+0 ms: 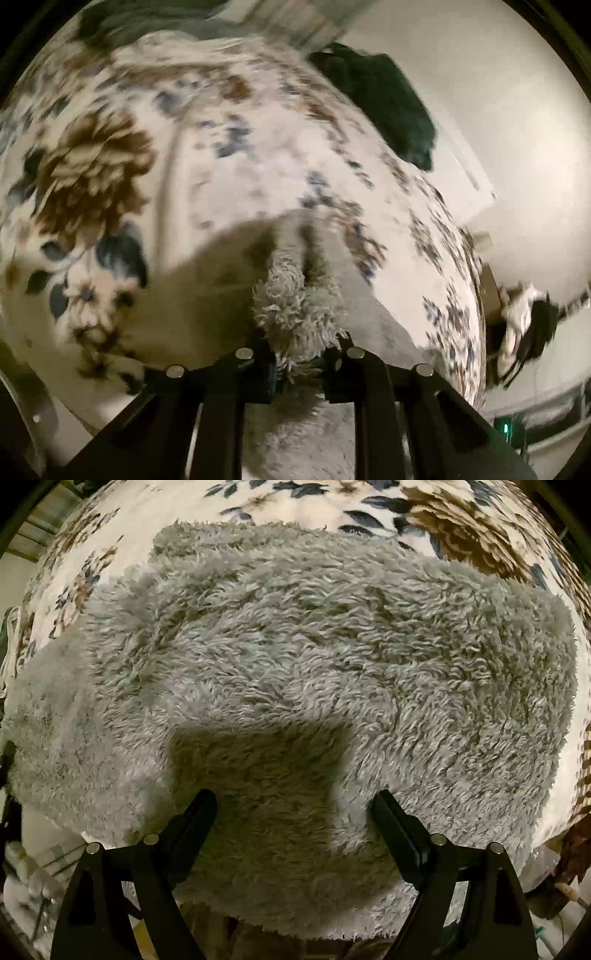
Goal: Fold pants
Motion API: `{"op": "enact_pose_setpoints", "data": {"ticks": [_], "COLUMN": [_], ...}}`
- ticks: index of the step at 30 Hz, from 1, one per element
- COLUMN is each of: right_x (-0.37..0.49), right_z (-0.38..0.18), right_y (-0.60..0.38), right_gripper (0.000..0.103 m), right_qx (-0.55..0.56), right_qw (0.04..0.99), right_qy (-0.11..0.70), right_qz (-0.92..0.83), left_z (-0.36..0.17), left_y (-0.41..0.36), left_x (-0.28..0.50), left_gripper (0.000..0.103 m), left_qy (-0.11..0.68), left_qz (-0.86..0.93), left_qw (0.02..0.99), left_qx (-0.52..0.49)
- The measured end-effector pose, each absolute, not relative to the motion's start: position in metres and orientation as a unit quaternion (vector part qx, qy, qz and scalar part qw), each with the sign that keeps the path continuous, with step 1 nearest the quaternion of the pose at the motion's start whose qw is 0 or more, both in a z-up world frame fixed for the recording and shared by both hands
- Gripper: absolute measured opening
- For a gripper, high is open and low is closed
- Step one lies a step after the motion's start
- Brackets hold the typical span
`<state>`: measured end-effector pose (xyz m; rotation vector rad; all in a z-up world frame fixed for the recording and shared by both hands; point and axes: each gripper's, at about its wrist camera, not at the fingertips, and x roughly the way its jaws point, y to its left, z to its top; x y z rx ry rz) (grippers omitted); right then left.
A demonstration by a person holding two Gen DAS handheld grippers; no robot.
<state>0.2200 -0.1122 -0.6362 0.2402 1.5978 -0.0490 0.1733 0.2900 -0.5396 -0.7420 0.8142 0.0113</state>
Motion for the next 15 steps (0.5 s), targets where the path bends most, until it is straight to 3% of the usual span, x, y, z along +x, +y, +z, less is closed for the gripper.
{"op": "enact_pose_setpoints", "data": {"ticks": [5,10,13,15], "right_x": [0.222,0.228,0.234,0.235], "right_z": [-0.639,-0.64,-0.64,-0.64], "right_y": [-0.106,-0.106,-0.115,-0.119], "right_gripper": [0.088,0.088,0.088,0.089], "right_qx": [0.115,0.118,0.126,0.13], "right_qw": [0.689,0.687,0.686,0.685], "right_qy": [0.715,0.717,0.716,0.716], "right_qz": [-0.024,-0.024,-0.023,-0.022], "left_z": [-0.522,-0.539,-0.555,-0.564], "left_y": [0.239,0.241,0.278,0.303], "left_x": [0.171,0.17,0.161,0.153], "left_gripper": [0.013,0.017,0.037,0.056], "left_qy": [0.394,0.412,0.408,0.391], "left_qz": [-0.051,-0.03,0.022,0.045], "left_qw": [0.869,0.856,0.839,0.826], "left_qx": [-0.294,-0.311,-0.359,-0.403]}}
